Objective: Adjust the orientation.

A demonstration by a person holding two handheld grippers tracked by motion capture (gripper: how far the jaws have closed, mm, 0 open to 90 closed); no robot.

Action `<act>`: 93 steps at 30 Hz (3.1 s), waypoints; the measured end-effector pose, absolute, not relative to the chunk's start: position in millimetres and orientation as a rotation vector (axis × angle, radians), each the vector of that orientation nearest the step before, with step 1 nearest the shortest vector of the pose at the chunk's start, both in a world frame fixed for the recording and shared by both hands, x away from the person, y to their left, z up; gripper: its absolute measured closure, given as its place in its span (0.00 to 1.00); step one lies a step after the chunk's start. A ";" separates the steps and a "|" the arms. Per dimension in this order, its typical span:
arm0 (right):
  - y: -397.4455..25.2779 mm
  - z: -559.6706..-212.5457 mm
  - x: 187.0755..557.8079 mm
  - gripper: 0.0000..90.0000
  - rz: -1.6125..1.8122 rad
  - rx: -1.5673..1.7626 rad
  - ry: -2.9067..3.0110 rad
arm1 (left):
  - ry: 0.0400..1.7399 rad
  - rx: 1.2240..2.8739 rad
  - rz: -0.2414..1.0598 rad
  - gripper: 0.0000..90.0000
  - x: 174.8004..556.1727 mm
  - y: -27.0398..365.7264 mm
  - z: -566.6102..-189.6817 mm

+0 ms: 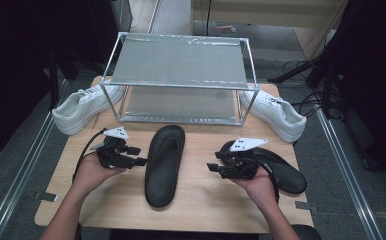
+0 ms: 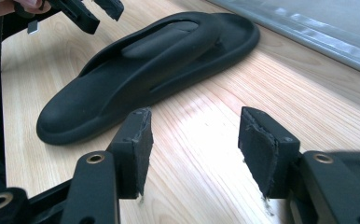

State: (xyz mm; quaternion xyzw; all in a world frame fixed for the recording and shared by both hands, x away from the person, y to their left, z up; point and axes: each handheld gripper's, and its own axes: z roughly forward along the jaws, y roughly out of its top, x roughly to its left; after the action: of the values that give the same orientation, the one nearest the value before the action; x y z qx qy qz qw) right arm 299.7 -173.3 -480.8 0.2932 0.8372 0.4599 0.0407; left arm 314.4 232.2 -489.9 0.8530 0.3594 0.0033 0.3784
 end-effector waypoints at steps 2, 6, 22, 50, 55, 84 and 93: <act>-183.8 -480.7 295.5 0.51 1.396 0.892 2.546 | 0.913 2.171 0.013 0.47 317.2 232.2 -489.0; -198.4 -482.0 288.2 0.50 1.350 0.861 2.522 | 0.915 2.177 -0.004 0.47 321.5 230.9 -488.4; -248.1 -481.7 279.7 0.52 1.321 1.019 2.455 | 0.876 2.187 -0.003 0.48 330.9 229.6 -488.6; -270.6 -486.9 271.6 0.51 1.288 1.047 2.421 | 0.864 2.176 -0.009 0.47 332.8 232.8 -490.3; -275.0 -483.6 269.8 0.52 1.301 1.048 2.386 | 0.858 2.177 -0.013 0.47 333.0 231.9 -490.4; -280.5 -514.1 309.8 0.90 1.214 1.059 2.594 | 0.872 2.131 0.001 0.45 334.9 234.3 -488.6; -263.7 -496.3 306.9 0.91 1.215 1.059 2.532 | 0.867 2.109 -0.014 0.44 335.1 233.5 -487.7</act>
State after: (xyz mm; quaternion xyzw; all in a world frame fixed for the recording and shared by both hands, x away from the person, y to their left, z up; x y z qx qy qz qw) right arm 306.9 -263.7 -496.3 0.3521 0.8415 0.4037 0.0702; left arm 335.1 233.5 -487.7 0.8404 0.3456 -0.0054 0.4174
